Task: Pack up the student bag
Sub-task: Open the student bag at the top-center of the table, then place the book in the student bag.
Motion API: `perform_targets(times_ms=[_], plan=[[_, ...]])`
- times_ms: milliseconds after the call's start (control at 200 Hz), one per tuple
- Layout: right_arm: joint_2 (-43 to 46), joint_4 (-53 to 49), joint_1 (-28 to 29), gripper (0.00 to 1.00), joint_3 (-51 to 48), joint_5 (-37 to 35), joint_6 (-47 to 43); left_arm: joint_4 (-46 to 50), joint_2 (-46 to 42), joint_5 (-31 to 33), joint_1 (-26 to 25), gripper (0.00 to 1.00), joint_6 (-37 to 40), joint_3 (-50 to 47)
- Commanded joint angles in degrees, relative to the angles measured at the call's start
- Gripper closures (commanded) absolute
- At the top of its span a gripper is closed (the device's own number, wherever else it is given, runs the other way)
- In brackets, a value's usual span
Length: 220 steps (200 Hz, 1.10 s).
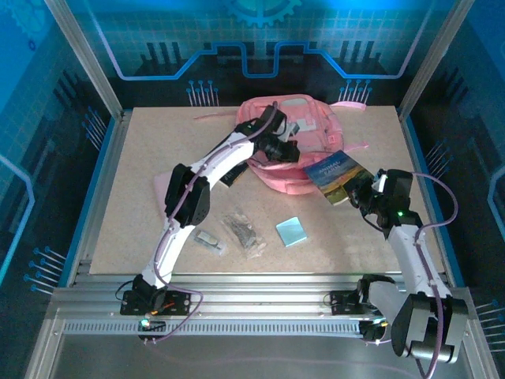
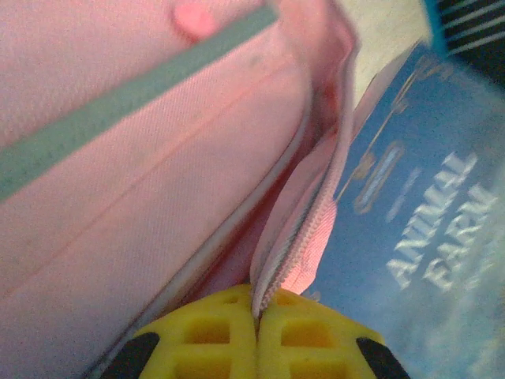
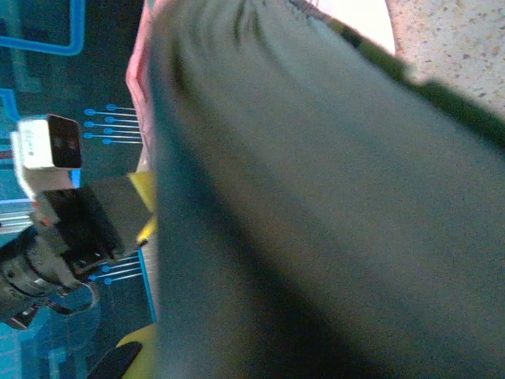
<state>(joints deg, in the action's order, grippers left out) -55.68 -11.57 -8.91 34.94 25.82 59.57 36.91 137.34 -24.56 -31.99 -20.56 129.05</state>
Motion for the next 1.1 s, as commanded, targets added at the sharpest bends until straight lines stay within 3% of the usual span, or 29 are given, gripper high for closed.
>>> perform_targets(times_ms=[0,250,425,645,800,951,1096], plan=[[0.9,5.4,1.2,1.00,0.6,1.4,2.7,-7.7,-3.7,-2.6,1.0,1.00,-7.0,7.9],[-6.0,15.3,8.5,1.00,1.8,-2.2,7.4,-10.2,-4.5,-2.4,-0.5,1.00,-9.0,9.8],[-11.0,18.7,14.2,1.00,2.7,-5.8,13.5,-13.4,-4.0,2.9,-0.5,1.00,-10.5,11.9],[-1.1,8.1,15.6,1.00,-0.6,-11.8,17.3,-13.6,-0.8,5.3,0.1,1.00,-11.4,16.8],[3.6,7.0,17.5,1.00,-3.8,-14.5,20.5,-16.0,-0.8,4.9,-0.1,1.00,-13.1,16.4],[0.7,15.5,17.8,1.00,-4.8,-15.3,19.0,-16.7,-2.2,3.2,-1.3,1.00,-12.8,15.5],[-5.5,24.5,17.5,1.00,-2.0,-17.2,13.7,-18.9,-6.4,0.5,-2.2,1.00,-13.6,8.1]])
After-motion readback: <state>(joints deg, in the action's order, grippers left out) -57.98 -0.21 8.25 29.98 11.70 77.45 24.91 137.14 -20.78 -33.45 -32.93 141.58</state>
